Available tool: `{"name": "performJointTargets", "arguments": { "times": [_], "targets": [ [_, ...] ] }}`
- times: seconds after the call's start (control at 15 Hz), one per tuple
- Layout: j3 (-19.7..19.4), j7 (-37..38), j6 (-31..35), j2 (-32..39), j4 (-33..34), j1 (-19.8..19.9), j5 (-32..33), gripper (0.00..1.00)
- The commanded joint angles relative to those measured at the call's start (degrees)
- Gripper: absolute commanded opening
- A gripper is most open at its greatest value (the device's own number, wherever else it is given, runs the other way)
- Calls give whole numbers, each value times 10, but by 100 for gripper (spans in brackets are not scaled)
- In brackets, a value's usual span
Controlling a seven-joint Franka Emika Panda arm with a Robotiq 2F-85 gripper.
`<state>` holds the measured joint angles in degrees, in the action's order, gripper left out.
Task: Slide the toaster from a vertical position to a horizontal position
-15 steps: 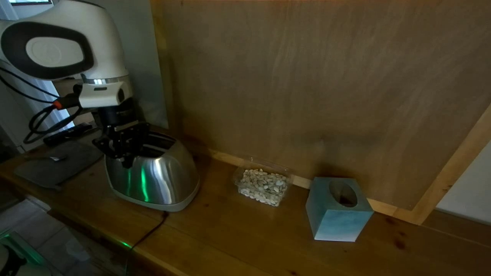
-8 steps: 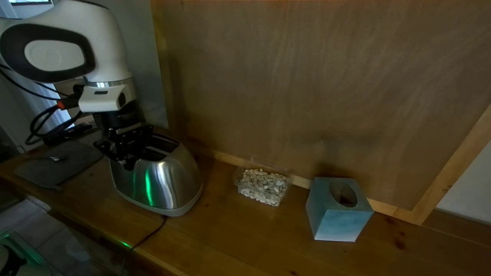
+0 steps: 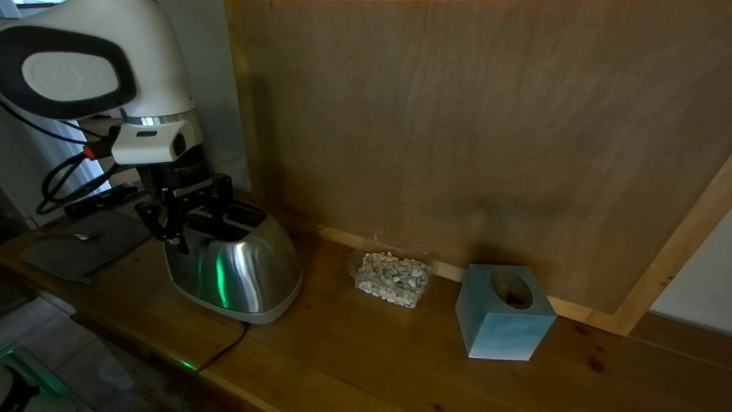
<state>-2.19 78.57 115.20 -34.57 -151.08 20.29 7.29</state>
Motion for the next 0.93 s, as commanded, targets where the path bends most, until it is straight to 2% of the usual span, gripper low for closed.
{"name": "performJointTargets", "arguments": {
  "times": [0.0,0.27,0.6,0.87],
  "targets": [
    [-2,3,-6,-27,5,2,3,98],
    [1,-24,-1,-49,8,-8,8,100],
    [7,-149,-5,-67,27,-25,49,100],
    [2,-257,6,-84,32,-52,30,100]
  ]
}}
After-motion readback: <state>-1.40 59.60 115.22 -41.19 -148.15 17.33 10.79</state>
